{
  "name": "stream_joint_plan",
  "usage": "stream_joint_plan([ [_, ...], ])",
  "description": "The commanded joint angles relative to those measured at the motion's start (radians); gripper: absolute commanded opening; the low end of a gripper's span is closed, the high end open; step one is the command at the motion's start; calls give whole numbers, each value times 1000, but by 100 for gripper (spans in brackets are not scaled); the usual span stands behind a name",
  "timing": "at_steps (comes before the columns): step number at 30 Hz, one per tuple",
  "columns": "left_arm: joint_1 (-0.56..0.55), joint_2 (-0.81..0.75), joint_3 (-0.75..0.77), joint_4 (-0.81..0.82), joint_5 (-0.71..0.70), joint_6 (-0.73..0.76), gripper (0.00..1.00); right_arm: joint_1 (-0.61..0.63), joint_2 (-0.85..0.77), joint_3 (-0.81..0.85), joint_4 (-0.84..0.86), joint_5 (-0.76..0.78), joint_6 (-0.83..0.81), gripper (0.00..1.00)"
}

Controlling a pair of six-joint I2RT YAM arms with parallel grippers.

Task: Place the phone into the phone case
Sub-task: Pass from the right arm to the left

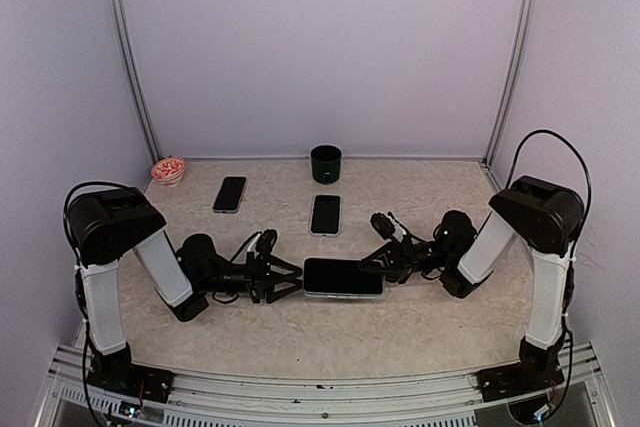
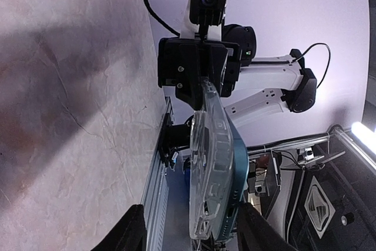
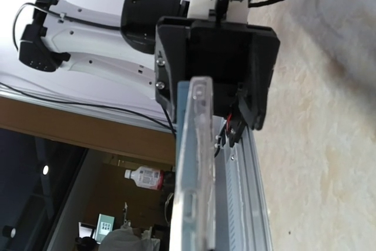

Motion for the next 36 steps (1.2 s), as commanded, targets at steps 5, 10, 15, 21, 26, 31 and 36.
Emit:
stream_joint_plan([
  [5,-13,3,18,281,19,-4,46,-9,-35,16,287,-8,22,3],
  [10,-26,1,33,281,19,-14,45,-8,-32,13,287,-4,22,3],
  [15,-43,7,59,281,19,-23,40,-6,-27,12,286,4,21,4],
  [21,-60,16,75,281,13,-29,36,2,-26,19,286,5,23,5],
  [26,-66,6,84,281,9,-33,31,5,-27,23,269,0,14,6],
  [31,-68,-4,93,281,9,-38,23,5,-39,20,173,-6,-53,11],
  [36,-70,-6,100,281,9,-45,16,5,-79,19,-4,-14,-174,18],
])
